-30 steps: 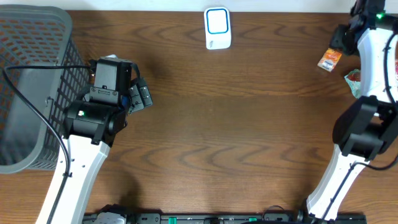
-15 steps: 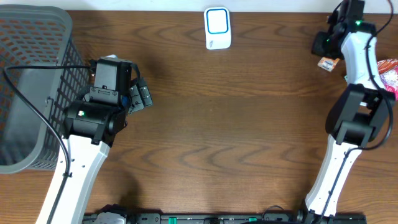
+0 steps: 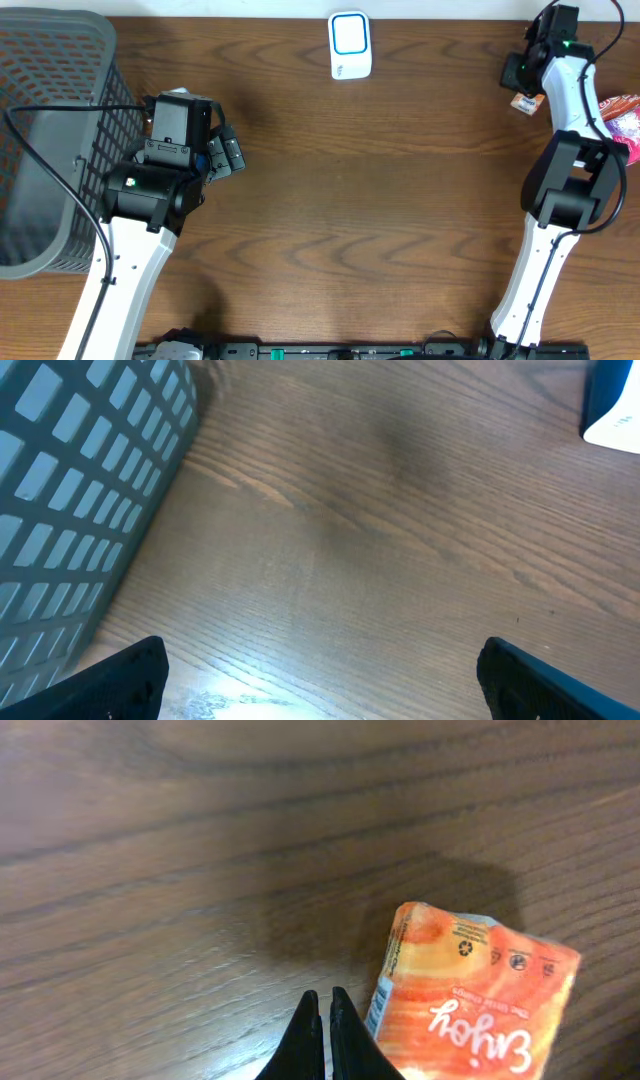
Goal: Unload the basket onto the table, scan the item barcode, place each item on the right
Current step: 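Lower the orange packet onto the pile and open the right gripper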
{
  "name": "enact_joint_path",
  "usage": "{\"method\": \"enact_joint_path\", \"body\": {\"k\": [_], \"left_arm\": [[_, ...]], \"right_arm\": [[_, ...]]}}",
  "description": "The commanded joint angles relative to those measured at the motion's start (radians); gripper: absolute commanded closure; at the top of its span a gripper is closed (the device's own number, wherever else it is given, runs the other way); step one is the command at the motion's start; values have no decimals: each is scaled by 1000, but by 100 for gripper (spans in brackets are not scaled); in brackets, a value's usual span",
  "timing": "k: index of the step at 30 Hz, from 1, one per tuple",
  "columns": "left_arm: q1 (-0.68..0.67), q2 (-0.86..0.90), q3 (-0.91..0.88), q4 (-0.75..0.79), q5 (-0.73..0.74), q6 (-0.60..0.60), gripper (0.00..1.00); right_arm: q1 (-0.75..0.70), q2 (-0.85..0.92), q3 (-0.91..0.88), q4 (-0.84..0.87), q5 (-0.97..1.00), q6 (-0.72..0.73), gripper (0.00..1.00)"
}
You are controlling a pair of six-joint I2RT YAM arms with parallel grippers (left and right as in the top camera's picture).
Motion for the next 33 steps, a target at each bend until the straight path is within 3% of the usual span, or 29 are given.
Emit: {"method": "enact_joint_path", "body": {"k": [1,6,14,24,30,31,33], "left_arm": [[2,-9,7,-3,-20,-9,2],[2,-9,7,-3,-20,-9,2],[2,-9,7,-3,-20,-9,2],[2,-9,7,-3,-20,-9,2],[2,-9,7,-3,-20,-9,2],[2,-9,7,-3,-20,-9,2],[2,-9,7,-3,-20,-9,2]], "right_arm": [[-10,30,8,-1,27,-9,99],[-19,32,8,-5,42,-9,99],[-40,23,9,-101,320,55,99],[-34,-155,11,-106,326,55,96],[-17,-342,11,-114,309,55,79],[-13,-375,11,-121,292,55,72],[-5,-447,11,-157,225,55,45]]}}
